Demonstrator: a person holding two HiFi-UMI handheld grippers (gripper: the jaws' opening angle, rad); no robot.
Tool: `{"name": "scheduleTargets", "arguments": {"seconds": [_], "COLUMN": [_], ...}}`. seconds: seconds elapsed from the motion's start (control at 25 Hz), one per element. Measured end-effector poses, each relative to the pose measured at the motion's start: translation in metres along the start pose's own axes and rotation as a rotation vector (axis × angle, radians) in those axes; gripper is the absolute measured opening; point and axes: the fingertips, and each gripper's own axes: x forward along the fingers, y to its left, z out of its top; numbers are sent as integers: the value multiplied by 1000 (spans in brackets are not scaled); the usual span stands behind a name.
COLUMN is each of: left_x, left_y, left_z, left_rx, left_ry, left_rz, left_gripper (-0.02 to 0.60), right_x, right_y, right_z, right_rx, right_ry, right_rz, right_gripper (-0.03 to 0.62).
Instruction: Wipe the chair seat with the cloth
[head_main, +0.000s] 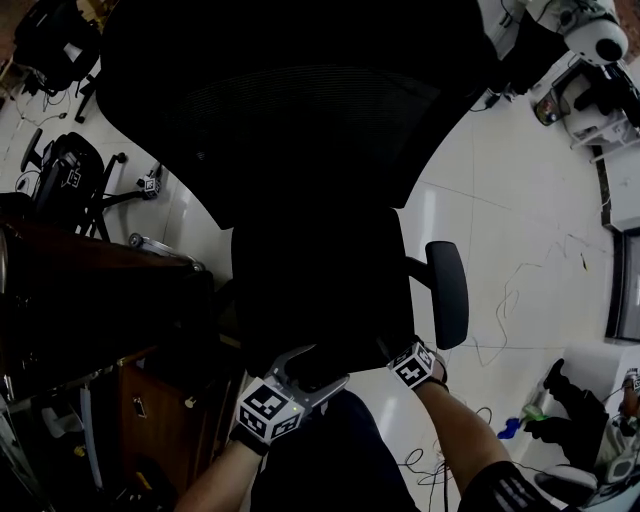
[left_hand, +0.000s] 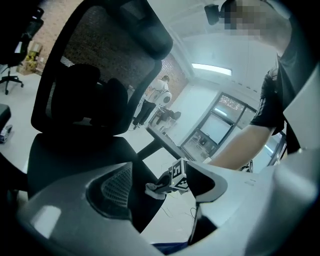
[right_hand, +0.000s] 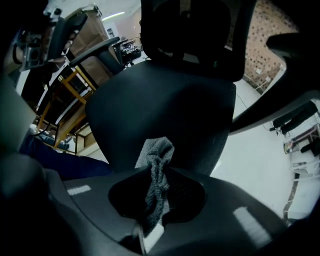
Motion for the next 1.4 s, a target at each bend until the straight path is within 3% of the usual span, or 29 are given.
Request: {"name": "scheduleTargets", "arguments": {"seconds": [0.2, 0.36, 0.6, 0.84, 1.16, 1.4], "left_x": [-18, -45, -84, -126, -206, -269], "left_y": [-5, -14, -40, -96, -167, -208], "left_z": [12, 29, 58, 75, 50, -11], "left_rx": [9, 26, 58, 103, 197, 233], "left_ry": [-12, -32, -65, -98, -172, -187], "left_rz": [26, 69, 134, 105, 43, 24], "left_gripper": [360, 360, 362, 360, 361, 360], "right_x": [-44, -100, -182, -270, -362, -416], "right_y": [19, 44, 91, 142, 206, 272], "right_z": [42, 82, 116, 138, 130, 94], "right_rx": [111, 128, 58, 63, 170, 303], "right_ry": [-242, -424, -578, -727, -946, -1091], "right_rz": [97, 165, 249, 286, 221, 180], "right_gripper": [46, 46, 46, 46, 46, 46]}}
